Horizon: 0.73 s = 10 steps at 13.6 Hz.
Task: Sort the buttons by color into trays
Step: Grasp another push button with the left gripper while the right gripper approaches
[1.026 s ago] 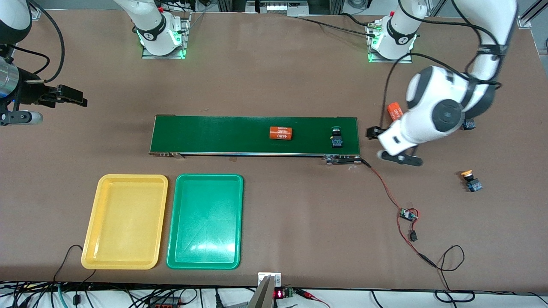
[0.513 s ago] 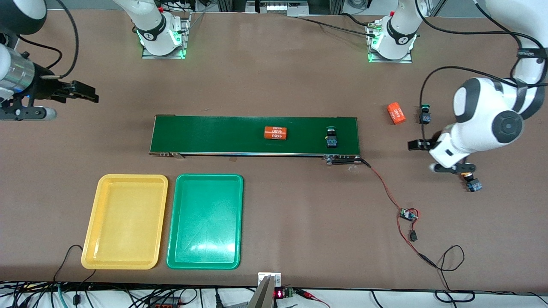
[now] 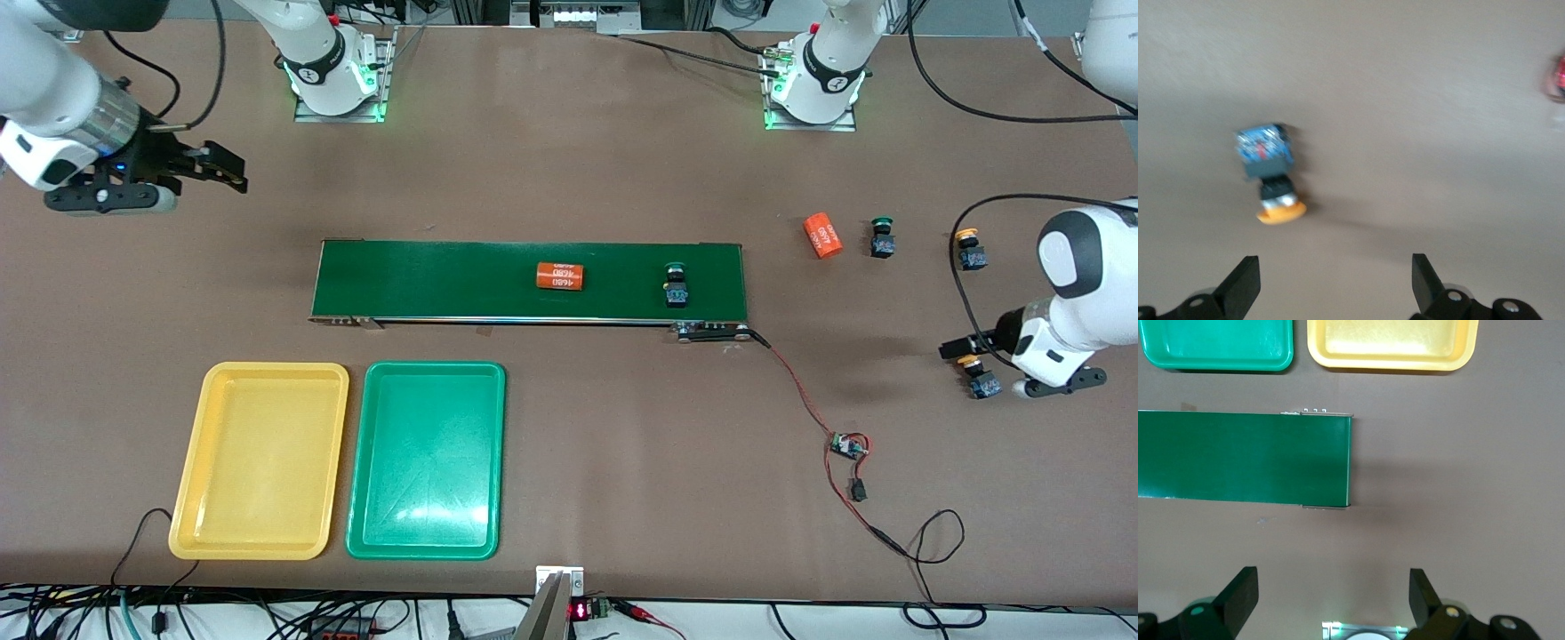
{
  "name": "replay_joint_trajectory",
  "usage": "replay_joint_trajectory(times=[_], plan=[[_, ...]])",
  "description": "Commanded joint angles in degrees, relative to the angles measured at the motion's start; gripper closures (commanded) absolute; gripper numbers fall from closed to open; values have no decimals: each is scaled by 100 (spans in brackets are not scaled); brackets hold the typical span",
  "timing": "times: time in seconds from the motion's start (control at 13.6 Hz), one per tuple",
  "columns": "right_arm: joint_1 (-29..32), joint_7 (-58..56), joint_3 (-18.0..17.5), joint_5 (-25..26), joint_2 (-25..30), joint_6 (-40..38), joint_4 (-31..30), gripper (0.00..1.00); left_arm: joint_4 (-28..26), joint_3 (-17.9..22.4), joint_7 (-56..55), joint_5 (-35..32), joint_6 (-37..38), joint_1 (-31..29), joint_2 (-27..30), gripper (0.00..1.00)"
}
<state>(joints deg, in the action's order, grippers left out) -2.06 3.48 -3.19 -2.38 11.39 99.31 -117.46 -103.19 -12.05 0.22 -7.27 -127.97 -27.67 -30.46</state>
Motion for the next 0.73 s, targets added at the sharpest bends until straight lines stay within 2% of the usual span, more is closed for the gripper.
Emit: replay_joint_trajectory(times=[0.0,0.22,0.66], plan=[[170,555,-654,-17,259,465,-471,0,316,9,232,-161,-201,-98,-478,0],[215,1722,-1428,-17,127,677,-471,0,650,27,250,-160,-307,-107,-724,0],[188,2787,-2194,-114,-356,1388,-463,0,651,98,628,-125,-887,-361,-900,0]])
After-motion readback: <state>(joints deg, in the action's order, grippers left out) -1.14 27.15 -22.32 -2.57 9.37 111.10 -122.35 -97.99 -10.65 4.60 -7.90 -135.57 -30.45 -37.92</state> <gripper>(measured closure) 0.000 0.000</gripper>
